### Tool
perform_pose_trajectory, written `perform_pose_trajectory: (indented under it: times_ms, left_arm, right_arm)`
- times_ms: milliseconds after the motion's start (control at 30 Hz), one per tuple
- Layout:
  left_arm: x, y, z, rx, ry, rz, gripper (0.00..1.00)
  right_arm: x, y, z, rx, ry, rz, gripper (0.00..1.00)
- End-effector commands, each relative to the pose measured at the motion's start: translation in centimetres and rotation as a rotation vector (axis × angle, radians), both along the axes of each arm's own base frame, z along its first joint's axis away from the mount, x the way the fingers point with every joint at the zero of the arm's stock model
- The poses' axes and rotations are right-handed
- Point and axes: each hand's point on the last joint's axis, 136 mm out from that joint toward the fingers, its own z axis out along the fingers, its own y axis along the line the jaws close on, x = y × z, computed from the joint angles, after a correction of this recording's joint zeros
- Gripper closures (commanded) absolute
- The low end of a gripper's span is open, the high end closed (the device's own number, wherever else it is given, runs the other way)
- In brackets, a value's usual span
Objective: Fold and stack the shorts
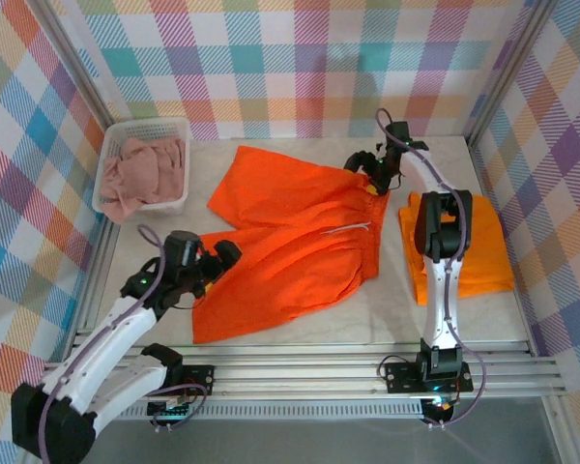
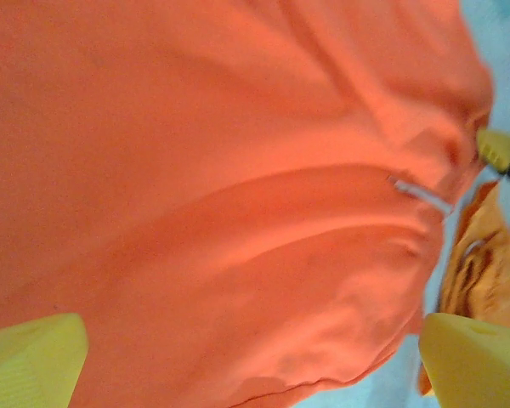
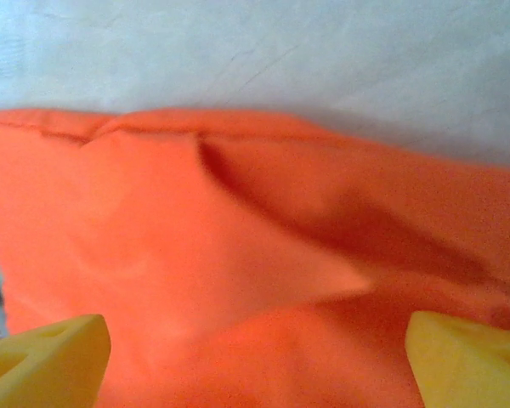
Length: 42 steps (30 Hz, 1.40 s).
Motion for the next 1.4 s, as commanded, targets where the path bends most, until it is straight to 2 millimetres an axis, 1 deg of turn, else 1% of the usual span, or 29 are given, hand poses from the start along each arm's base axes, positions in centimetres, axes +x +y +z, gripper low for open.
perform_pose_trajectory:
  times_ms: [0, 100, 167, 233, 300, 433, 600, 700, 800, 900, 1000, 1100, 1167, 1367]
  left_arm:
    - [-4.0, 2.9, -2.2, 0.057, 0.205, 0.111, 0.00]
    - [-6.4, 4.1, -3.5, 0.069, 0.327, 0.188, 0.02]
    - [-7.7, 4.4, -4.5, 0.073, 0.390, 0.213, 0.03]
    - [-8.7, 4.8, -5.5, 0.087, 0.428, 0.226, 0.04]
    - [-9.3, 4.9, -6.3, 0.086, 0.454, 0.232, 0.05]
    - [-10.1, 4.3, -7.5, 0.048, 0.493, 0.225, 0.05]
    - [-11.4, 5.6, -7.4, 0.102, 0.521, 0.257, 0.06]
    - [-11.0, 5.4, -7.5, 0.109, 0.512, 0.238, 0.06]
    - [-10.3, 4.7, -8.1, 0.084, 0.516, 0.225, 0.06]
    - [-9.8, 4.4, -8.6, 0.084, 0.523, 0.223, 0.06]
    - [-9.5, 4.6, -8.6, 0.097, 0.510, 0.222, 0.06]
    - [-9.4, 4.7, -8.6, 0.101, 0.501, 0.222, 0.06]
    - [-9.3, 4.6, -8.7, 0.098, 0.498, 0.219, 0.06]
    - [-9.1, 4.6, -8.9, 0.101, 0.492, 0.215, 0.06]
  right_arm:
    - [-1.3, 0.7, 10.0, 0.069, -0.202, 0.024, 0.09]
    - [-4.4, 0.8, 12.0, 0.077, -0.258, 0.018, 0.08]
    - [-6.5, 0.6, 12.9, 0.077, -0.285, 0.009, 0.06]
    - [-9.0, 0.5, 12.5, 0.072, -0.277, 0.011, 0.06]
    - [-11.6, 0.4, 11.6, 0.069, -0.251, 0.023, 0.06]
    - [-16.7, 0.0, 9.0, 0.050, -0.183, 0.029, 0.07]
    - [-22.8, -1.1, 5.0, 0.004, -0.079, -0.007, 0.10]
    - [-25.2, -1.8, 2.8, -0.035, -0.022, -0.023, 0.13]
    - [-27.0, -2.4, 1.0, -0.072, 0.046, -0.032, 0.17]
    - [-28.0, -2.5, -0.3, -0.082, 0.085, -0.046, 0.20]
    - [-28.8, -2.3, -1.4, -0.088, 0.123, -0.051, 0.22]
    - [-29.3, -2.4, -2.4, -0.100, 0.152, -0.069, 0.26]
    - [-29.5, -2.1, -3.0, -0.088, 0.170, -0.073, 0.30]
    - [-29.6, -1.3, -4.4, -0.100, 0.204, -0.065, 0.35]
